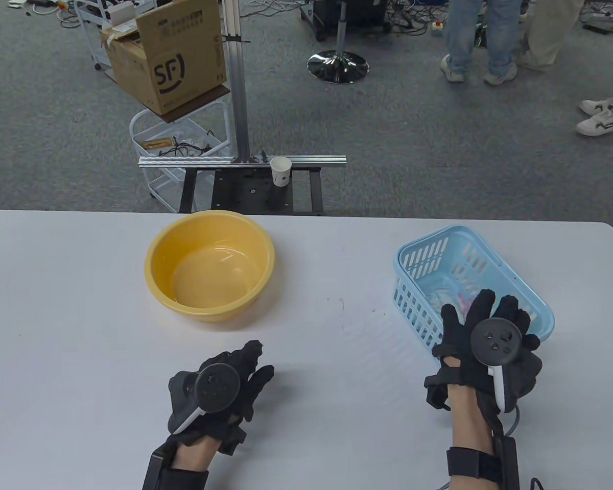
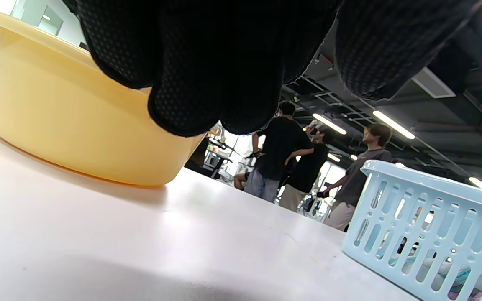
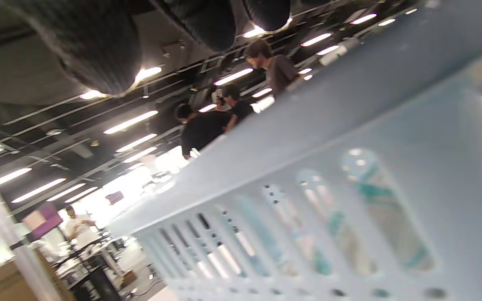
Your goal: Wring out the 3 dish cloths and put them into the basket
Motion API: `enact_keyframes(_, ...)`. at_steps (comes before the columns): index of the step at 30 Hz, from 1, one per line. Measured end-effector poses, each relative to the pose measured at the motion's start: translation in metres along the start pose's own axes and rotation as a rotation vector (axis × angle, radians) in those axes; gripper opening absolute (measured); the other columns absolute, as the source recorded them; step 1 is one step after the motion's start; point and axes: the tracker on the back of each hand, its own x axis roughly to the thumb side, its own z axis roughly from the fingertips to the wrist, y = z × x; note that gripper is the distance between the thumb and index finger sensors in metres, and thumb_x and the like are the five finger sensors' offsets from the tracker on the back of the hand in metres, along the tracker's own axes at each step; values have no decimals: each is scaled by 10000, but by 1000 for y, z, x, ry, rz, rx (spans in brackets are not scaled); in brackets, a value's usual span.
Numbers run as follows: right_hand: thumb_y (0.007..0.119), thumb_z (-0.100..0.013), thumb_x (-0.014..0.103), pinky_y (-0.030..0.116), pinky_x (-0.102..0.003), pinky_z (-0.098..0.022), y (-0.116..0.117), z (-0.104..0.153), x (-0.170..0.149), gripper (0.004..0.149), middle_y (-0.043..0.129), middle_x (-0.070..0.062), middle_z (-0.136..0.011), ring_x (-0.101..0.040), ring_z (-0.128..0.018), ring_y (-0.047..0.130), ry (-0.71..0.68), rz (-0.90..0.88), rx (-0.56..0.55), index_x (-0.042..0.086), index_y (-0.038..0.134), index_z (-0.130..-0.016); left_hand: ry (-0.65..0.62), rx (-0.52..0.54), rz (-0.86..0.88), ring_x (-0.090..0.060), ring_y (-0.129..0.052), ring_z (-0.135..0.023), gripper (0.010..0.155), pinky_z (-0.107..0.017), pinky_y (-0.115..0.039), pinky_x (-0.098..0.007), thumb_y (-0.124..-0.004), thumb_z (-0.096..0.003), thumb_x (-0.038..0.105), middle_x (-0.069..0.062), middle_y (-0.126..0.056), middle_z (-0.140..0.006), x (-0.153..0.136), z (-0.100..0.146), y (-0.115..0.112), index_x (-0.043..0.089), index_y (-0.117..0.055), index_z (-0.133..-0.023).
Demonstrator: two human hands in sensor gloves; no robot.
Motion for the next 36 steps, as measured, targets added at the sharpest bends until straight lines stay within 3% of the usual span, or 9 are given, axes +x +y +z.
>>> enact_keyframes(8, 764, -518, 622, 282, -743, -704, 13, 22, 39, 775, 333, -171, -1165, -486, -1066, 332, -258, 19, -23, 220, 442, -1096, 51, -28, -33, -268, -905, -851, 787, -684, -703, -538, -857, -420, 582, 66, -798, -986, -8, -2, -3, 268, -558, -1077)
enact_keyframes(17, 762, -517, 632, 275, -738, -704, 56, 62, 73, 802, 265, -152, -1181, -475, -1087, 272, -550, 30, 16, 247, 376, -1105, 104, -57, -49, -257, -400, -1155, 889, -824, -365, -586, -830, -425, 618, 109, -381, -1182, -18, -3, -3, 361, -359, -1134)
enact_keyframes(21, 752, -515, 643, 254, -736, -702, 81, 77, 76, 818, 214, -154, -1179, -470, -1091, 220, -628, 45, 98, 259, 340, -1108, 106, -71, -52, -212, -176, -1174, 914, -831, -221, -570, -806, -436, 627, 149, -221, -1193, -19, -4, -3, 395, -264, -1135)
enact_keyframes(26, 736, -509, 668, 226, -733, -697, 107, 92, 72, 836, 171, -146, -1175, -458, -1090, 169, -670, 29, 171, 265, 314, -1107, 121, -105, -81, -169, -32, -1153, 942, -816, -119, -551, -793, -433, 646, 182, -105, -1179, -22, -5, -5, 417, -200, -1127)
enact_keyframes(36, 663, -517, 704, 139, -719, -685, 131, 104, 65, 872, 35, -133, -1151, -424, -1073, 28, -704, 108, 335, 259, 194, -1102, 143, -145, -117, -147, 19, -1139, 980, -805, -80, -533, -748, -411, 709, 194, -44, -1164, -23, -5, -8, 436, -115, -1108)
